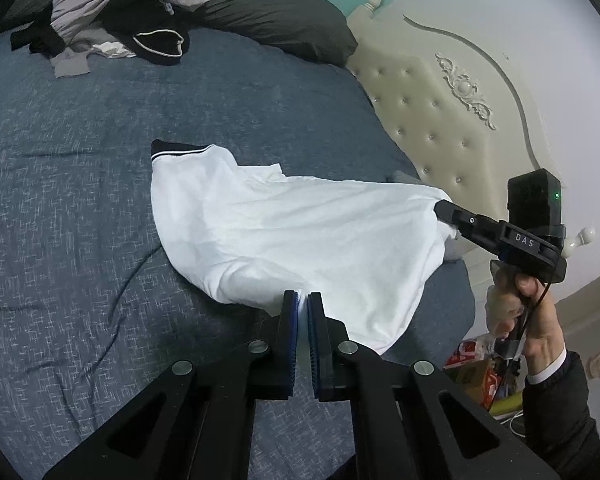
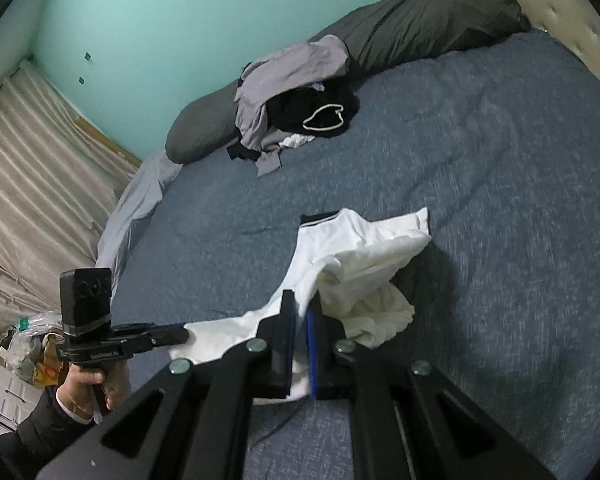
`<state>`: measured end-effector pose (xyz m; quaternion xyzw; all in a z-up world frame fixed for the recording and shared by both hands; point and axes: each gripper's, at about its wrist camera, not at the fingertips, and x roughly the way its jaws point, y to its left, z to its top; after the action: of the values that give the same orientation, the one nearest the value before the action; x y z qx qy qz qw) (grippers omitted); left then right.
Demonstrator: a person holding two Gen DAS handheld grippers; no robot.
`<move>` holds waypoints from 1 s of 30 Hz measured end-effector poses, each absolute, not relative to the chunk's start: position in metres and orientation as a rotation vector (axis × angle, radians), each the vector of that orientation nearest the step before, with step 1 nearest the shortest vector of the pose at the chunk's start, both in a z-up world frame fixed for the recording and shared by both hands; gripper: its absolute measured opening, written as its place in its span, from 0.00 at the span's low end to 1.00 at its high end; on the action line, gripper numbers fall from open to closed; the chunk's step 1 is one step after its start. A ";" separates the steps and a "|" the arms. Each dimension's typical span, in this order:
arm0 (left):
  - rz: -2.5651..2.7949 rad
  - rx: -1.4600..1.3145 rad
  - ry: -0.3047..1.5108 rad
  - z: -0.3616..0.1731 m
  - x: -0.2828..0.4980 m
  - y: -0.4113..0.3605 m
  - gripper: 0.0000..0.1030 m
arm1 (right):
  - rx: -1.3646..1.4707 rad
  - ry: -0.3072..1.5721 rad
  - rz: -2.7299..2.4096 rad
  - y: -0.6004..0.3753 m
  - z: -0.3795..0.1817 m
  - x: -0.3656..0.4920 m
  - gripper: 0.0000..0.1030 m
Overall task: Fold clothes
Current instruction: 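Lift the folded white polo with both tools and carry it toward the headboard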
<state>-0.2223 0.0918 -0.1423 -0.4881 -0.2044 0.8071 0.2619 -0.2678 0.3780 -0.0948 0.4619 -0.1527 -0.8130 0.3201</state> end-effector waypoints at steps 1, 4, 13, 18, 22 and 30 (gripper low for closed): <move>2.183 -1.317 -0.556 -0.141 -0.223 0.092 0.05 | 1.211 -0.403 -2.138 0.379 -0.093 -0.268 0.05; 2.179 -1.307 -0.562 -0.135 -0.227 0.094 0.05 | 1.202 -0.412 -2.148 0.383 -0.090 -0.270 0.04; 2.173 -1.262 -0.561 -0.111 -0.240 0.102 0.04 | 1.160 -0.398 -2.168 0.388 -0.064 -0.281 0.04; 2.176 -1.241 -0.571 -0.099 -0.247 0.102 0.04 | 1.133 -0.385 -2.188 0.391 -0.045 -0.287 0.04; 2.175 -1.223 -0.556 -0.083 -0.253 0.105 0.04 | 1.109 -0.386 -2.203 0.394 -0.030 -0.289 0.04; 2.178 -1.169 -0.525 -0.044 -0.273 0.118 0.04 | 1.042 -0.365 -2.229 0.397 0.009 -0.302 0.04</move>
<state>-0.2732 0.1180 -0.0443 -0.4409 -0.1982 0.8216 0.3023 -0.3020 0.3967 0.0086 0.3967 -0.1391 -0.8487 0.3210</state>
